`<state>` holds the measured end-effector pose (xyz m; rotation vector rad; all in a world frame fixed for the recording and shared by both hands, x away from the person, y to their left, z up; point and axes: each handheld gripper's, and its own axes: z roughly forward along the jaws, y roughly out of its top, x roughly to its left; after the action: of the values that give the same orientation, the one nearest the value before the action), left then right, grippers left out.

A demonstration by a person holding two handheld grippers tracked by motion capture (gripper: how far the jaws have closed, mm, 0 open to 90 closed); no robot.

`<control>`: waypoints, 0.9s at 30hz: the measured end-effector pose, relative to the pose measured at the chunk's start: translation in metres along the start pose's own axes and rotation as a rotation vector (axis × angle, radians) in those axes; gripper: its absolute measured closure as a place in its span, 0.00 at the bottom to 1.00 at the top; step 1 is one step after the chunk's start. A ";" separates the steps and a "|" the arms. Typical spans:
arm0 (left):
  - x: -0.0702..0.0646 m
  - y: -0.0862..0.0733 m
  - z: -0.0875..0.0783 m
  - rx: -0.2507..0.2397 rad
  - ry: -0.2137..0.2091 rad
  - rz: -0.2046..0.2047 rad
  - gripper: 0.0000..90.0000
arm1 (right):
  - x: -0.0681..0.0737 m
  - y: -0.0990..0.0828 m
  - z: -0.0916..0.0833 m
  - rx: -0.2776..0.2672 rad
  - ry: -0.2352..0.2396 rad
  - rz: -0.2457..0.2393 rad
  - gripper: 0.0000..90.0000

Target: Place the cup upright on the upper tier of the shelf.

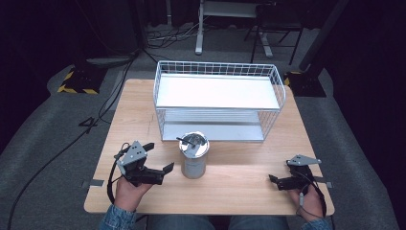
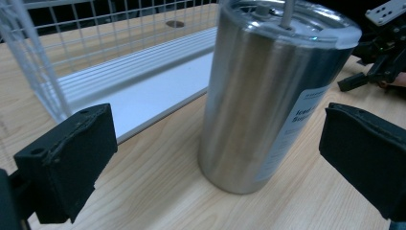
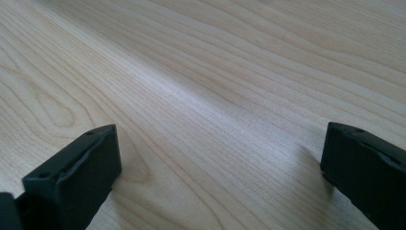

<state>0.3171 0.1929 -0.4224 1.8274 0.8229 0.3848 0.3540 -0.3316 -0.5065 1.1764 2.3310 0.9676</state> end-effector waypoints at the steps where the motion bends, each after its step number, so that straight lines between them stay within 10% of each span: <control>1: -0.001 0.001 0.001 -0.002 -0.005 0.004 0.00 | 0.000 0.000 0.000 0.000 0.000 0.000 0.00; 27: -0.017 0.006 0.054 -0.011 -0.112 0.015 0.00 | 0.000 0.000 0.000 0.000 -0.001 0.001 0.00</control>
<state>0.3402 0.1423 -0.4366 1.8287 0.7289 0.2937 0.3540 -0.3315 -0.5065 1.1775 2.3296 0.9671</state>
